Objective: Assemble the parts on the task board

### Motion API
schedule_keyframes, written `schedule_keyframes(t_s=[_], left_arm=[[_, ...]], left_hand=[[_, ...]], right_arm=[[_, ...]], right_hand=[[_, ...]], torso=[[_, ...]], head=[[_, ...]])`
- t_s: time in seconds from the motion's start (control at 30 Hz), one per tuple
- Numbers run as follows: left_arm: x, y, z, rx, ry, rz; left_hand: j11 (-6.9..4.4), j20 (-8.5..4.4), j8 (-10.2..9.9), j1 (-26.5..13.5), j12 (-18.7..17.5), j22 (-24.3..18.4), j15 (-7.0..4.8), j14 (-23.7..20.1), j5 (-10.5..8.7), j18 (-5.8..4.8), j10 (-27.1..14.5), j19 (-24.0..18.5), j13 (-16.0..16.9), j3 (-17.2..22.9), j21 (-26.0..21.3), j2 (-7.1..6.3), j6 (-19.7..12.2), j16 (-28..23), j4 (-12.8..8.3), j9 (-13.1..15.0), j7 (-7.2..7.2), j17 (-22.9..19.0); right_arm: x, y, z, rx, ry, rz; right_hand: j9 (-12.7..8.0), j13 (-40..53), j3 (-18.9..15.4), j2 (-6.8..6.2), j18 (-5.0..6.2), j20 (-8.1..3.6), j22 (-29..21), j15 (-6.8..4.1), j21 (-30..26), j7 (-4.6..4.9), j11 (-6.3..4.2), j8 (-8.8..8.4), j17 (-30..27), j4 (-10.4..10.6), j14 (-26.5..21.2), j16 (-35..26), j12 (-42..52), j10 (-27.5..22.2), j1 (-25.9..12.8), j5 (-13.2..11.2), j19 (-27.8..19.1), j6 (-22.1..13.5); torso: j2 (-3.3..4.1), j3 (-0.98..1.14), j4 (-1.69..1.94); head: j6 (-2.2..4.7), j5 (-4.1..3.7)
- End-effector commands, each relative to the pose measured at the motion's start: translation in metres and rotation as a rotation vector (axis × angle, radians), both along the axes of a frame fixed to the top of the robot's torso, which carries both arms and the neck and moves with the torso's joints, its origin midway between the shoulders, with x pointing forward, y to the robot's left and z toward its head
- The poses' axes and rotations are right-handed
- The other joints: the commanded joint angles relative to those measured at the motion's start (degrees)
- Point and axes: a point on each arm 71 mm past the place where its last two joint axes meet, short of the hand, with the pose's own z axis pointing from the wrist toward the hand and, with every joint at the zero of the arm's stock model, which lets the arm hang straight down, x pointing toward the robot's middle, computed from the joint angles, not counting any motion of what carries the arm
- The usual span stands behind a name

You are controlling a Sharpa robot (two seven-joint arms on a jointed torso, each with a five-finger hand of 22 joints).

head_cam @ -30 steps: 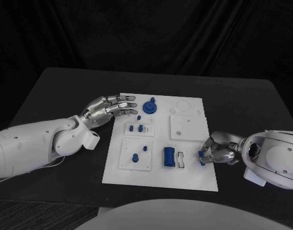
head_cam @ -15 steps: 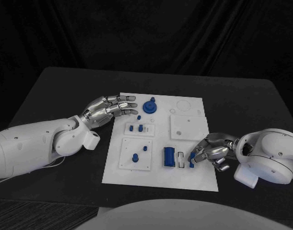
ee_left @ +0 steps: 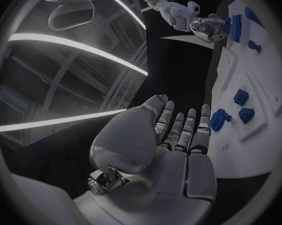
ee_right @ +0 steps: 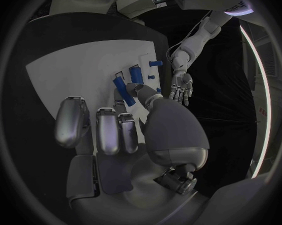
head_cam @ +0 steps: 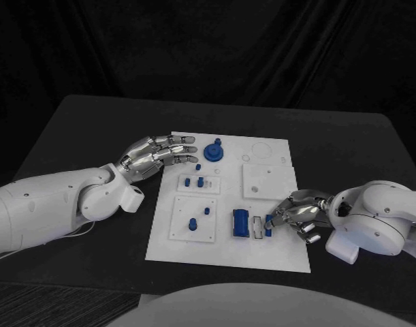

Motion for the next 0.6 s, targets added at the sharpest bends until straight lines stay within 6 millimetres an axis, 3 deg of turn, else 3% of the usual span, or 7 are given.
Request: schedule_keyframes(t_s=[0.03,0.23,0.4,0.6], left_arm=[[-0.0003,-0.0012,0.0022,-0.038,-0.016,-0.002],[-0.0001,-0.0016,0.0020,-0.039,-0.015,-0.004],[0.0002,-0.0022,0.0016,-0.038,-0.014,-0.005],[0.0005,-0.0022,0.0012,-0.037,-0.013,-0.006]], left_hand=[[0.17,-0.07,-0.1,-0.8,-0.1,-0.1,0.25,-0.1,0.31,-0.41,0.0,0.3,0.0,0.2,0.2,0.00,0.2,0.1,0.0,-0.1,0.18,-0.1],[0.18,-0.08,-0.2,-0.8,-0.2,-0.1,0.25,-0.1,0.31,-0.42,0.0,0.3,0.0,0.3,0.2,0.00,0.2,0.0,0.0,-0.1,0.19,-0.1],[0.18,-0.08,-0.2,-0.8,-0.2,-0.1,0.25,-0.1,0.31,-0.42,0.0,0.3,0.0,0.3,0.2,0.00,0.2,0.0,0.0,-0.1,0.19,-0.1],[0.18,-0.08,-0.2,-0.8,-0.2,-0.1,0.25,-0.1,0.31,-0.42,0.0,0.3,0.0,0.3,0.2,0.00,0.2,0.0,0.0,-0.1,0.19,-0.1]], right_arm=[[-0.0019,-0.0020,-0.0040,-0.025,0.046,-0.022],[-0.0029,-0.0026,-0.0059,-0.050,0.068,-0.014],[-0.0036,-0.0021,-0.0067,-0.069,0.075,0.001],[-0.0035,0.0004,-0.0069,-0.071,0.074,0.009]], right_hand=[[0.0,15.1,-0.5,0.29,0.39,0.05,9.2,0.20,-0.4,-0.25,0.22,0.37,-0.1,0.1,2.6,-0.2,0.3,6.1,-0.7,-0.7,-0.6,-0.1],[0.3,15.1,-1.8,0.48,0.48,0.06,9.0,0.21,-0.8,-0.31,0.20,0.82,-0.5,1.1,2.5,-0.4,0.3,6.1,-1.8,-4.6,-0.8,-0.7],[0.6,15.1,-3.2,0.60,0.58,0.07,8.9,0.18,-1.3,-0.42,0.15,1.38,-0.8,2.2,2.5,-0.5,0.3,6.1,-2.7,-10.3,-1.0,-1.2],[0.8,15.1,-4.0,0.76,0.63,0.02,8.8,0.10,-1.6,-0.55,0.05,1.92,-1.0,2.7,2.5,-0.6,0.3,6.1,-2.9,-12.3,-1.1,-1.1]], torso=[[-0.09,-0.06,-0.02],[-0.14,-0.01,-0.01],[-0.14,0.03,-0.05],[-0.14,0.04,-0.15]], head=[[-0.01,-0.03],[-0.01,-0.05],[-0.01,-0.10],[-0.01,-0.11]])
